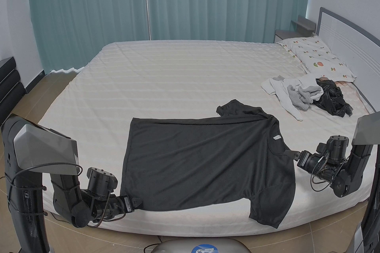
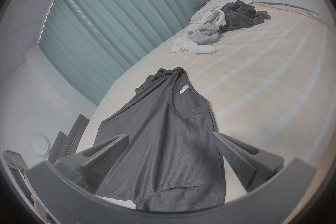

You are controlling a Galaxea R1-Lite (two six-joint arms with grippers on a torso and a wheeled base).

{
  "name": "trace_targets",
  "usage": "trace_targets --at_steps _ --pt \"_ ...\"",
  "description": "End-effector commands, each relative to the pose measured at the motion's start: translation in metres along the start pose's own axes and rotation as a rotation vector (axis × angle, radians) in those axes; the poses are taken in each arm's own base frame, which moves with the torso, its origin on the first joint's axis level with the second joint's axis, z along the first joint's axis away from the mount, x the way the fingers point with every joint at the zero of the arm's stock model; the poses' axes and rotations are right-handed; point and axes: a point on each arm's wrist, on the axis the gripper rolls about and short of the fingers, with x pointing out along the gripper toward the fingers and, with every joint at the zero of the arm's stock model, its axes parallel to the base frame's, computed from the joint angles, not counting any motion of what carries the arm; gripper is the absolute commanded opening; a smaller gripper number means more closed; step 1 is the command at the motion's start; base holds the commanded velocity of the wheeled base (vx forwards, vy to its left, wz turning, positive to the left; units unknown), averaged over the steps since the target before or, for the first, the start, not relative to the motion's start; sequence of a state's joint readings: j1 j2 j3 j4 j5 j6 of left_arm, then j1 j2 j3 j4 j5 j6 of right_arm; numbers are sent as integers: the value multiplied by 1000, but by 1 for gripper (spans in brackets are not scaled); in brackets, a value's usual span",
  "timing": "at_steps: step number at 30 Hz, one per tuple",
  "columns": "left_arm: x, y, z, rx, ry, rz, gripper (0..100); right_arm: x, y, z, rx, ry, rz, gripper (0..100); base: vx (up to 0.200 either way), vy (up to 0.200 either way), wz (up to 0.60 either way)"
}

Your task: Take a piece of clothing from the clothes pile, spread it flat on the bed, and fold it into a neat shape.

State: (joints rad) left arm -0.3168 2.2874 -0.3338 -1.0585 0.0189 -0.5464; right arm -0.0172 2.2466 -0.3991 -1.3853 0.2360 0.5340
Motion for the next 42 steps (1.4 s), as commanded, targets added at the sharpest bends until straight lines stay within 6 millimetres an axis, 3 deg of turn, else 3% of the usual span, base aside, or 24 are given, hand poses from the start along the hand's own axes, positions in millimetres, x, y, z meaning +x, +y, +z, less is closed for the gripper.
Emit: trace_targets --at_steps 1,9,13,18,21,26,42 --pt "1 1 -1 -2 3 2 0 -1 -1 -2 1 8 -6 100 0 0 0" --pt "2 -1 2 -4 -7 -4 0 -8 -5 -9 -17 49 -19 100 0 0 0" --pt "-14 -1 17 -26 -74 -39 0 -29 -1 -13 -27 91 -8 100 0 0 0" --pt "-19 0 28 -60 -102 -82 0 -34 -10 -23 -6 161 -60 100 0 0 0" --pt "-18 -1 32 -121 -114 -94 0 -29 -18 -32 12 214 -88 100 0 0 0" --pt "-17 -5 39 -219 -134 -121 0 -19 -21 -29 14 207 -88 100 0 0 0" --pt "-17 -1 42 -266 -128 -132 0 12 -24 -25 18 241 -103 100 0 0 0"
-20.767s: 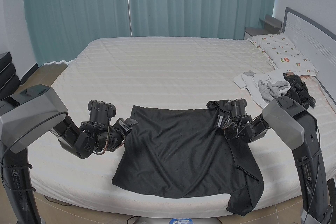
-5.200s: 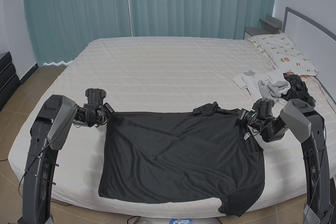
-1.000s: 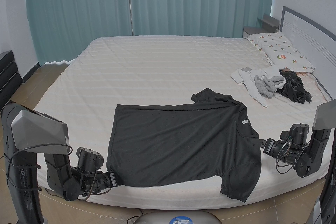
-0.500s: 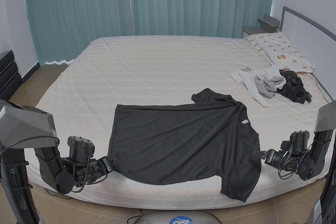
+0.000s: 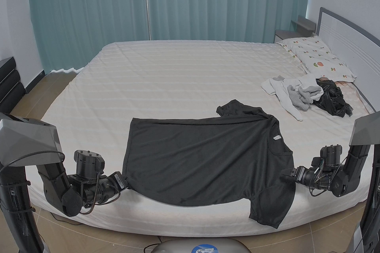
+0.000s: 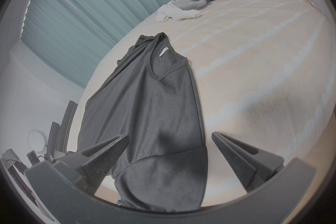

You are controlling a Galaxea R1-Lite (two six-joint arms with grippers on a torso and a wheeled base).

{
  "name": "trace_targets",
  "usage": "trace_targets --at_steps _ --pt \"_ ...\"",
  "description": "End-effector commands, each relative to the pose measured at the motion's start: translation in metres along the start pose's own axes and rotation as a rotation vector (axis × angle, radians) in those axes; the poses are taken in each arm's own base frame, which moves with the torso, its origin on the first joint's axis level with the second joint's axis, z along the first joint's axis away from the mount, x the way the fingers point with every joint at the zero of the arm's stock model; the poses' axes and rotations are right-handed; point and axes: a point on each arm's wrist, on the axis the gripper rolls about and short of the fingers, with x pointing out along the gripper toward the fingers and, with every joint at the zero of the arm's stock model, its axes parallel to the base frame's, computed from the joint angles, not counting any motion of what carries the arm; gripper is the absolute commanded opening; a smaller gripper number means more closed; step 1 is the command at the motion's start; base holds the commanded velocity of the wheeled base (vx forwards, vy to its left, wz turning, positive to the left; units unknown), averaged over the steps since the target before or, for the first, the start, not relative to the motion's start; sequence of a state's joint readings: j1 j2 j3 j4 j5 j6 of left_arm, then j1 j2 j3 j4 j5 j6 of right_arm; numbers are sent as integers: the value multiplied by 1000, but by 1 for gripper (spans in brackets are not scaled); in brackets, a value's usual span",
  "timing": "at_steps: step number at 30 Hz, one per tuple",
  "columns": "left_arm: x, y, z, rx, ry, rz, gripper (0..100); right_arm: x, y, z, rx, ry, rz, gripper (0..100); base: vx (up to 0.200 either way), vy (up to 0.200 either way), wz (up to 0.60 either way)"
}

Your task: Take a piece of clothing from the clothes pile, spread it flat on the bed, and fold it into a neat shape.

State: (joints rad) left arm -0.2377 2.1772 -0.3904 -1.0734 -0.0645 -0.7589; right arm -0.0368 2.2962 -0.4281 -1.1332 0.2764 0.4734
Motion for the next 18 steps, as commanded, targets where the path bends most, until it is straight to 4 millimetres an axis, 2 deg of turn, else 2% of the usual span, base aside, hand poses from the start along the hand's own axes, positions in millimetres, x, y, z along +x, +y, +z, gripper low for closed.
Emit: trace_targets --at_steps 1,2,3,11,18 --pt "0 1 0 -3 0 2 0 7 -1 2 -1 2 1 100 0 0 0" --pt "0 1 0 -3 0 2 0 8 -2 1 -1 5 0 100 0 0 0" --pt "0 1 0 -1 0 2 0 9 -2 1 -1 4 -1 0 0 0 0" --pt "0 3 -2 -3 10 11 0 25 -2 9 -4 -13 9 0 0 0 0" --pt "1 2 -1 -12 5 6 0 32 -9 35 -5 -110 30 0 0 0 0"
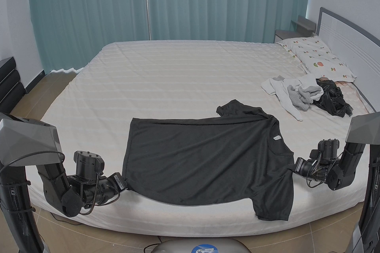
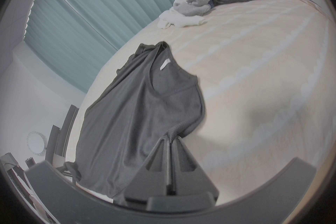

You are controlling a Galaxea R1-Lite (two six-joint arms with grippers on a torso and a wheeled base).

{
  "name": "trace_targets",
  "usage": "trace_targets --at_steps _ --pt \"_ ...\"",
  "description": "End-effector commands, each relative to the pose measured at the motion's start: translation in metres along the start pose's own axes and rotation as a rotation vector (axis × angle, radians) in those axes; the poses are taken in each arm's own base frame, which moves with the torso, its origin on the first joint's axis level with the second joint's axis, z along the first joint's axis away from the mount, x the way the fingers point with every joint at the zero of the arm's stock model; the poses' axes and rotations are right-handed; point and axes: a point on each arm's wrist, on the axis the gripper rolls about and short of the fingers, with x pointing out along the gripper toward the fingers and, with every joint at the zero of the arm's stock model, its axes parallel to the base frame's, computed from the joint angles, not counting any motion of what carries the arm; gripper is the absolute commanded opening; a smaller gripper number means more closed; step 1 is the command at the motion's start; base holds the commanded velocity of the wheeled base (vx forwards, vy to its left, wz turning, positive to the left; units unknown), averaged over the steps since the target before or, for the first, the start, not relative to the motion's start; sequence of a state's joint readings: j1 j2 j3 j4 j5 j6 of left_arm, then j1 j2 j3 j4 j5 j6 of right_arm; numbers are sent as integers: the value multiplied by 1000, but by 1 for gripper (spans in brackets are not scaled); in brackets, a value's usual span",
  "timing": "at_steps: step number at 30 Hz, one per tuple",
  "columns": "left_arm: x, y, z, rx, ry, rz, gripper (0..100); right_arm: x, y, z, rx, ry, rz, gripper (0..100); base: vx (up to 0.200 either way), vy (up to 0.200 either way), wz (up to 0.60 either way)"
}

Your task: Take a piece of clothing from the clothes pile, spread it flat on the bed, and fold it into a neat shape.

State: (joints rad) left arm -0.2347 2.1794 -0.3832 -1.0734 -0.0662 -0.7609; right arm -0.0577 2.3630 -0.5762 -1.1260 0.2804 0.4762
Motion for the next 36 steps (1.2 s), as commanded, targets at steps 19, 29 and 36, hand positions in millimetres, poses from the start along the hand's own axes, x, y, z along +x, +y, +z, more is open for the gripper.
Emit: trace_targets --at_steps 19,29,36 --pt "5 0 7 -65 -4 -25 0 -20 -13 34 -34 -69 44 100 0 0 0" --pt "5 -1 7 -64 -4 -26 0 -47 -22 -22 -160 166 106 100 0 0 0" --pt "5 0 6 -64 -2 -25 0 -34 -15 -33 -174 210 129 100 0 0 0"
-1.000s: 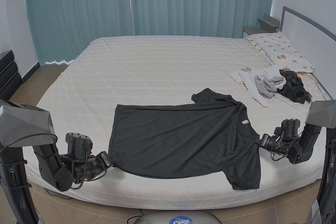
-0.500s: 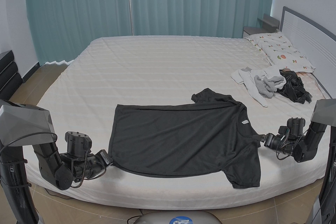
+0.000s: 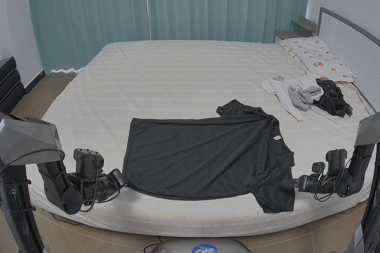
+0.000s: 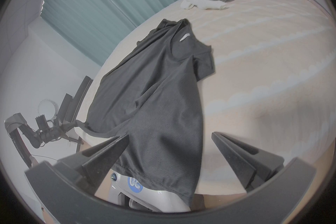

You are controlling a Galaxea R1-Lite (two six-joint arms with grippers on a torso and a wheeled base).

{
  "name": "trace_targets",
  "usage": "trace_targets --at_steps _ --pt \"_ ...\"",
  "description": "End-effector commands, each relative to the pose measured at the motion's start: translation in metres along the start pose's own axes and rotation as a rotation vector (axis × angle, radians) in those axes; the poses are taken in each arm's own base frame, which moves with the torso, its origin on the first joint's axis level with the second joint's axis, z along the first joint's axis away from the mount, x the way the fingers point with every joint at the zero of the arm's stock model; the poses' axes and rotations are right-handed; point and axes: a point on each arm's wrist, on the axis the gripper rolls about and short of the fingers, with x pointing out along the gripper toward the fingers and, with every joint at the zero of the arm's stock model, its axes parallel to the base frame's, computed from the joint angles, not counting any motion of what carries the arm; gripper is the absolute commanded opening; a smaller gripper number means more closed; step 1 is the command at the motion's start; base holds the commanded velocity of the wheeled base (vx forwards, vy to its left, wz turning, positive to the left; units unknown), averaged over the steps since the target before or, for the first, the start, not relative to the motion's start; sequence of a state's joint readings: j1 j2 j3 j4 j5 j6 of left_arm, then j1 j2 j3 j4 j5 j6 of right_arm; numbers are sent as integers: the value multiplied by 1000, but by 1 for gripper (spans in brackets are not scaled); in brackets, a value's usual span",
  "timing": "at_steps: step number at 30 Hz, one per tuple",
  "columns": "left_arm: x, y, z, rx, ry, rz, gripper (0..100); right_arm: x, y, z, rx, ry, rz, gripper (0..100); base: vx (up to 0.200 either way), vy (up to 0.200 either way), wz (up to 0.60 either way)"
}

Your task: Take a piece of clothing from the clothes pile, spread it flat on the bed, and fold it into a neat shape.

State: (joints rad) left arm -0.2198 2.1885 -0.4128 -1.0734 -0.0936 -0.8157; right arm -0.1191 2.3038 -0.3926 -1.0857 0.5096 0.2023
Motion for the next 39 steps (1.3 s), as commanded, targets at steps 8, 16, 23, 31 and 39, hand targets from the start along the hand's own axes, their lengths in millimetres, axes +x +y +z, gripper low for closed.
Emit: trace_targets --at_steps 8,16,23,31,39 --pt "0 0 0 -1 1 2 0 13 1 -7 -11 27 -14 100 0 0 0" --pt "-1 2 -1 -1 5 6 0 26 2 -6 -28 28 -37 100 0 0 0" --pt "-1 2 -2 -2 7 8 0 28 2 -5 -29 25 -39 0 0 0 0" --pt "-1 2 -2 -1 8 7 0 25 1 -4 -23 16 -40 0 0 0 0" --pt "-4 1 -2 0 6 5 0 -7 -1 4 6 -38 -38 0 0 0 0"
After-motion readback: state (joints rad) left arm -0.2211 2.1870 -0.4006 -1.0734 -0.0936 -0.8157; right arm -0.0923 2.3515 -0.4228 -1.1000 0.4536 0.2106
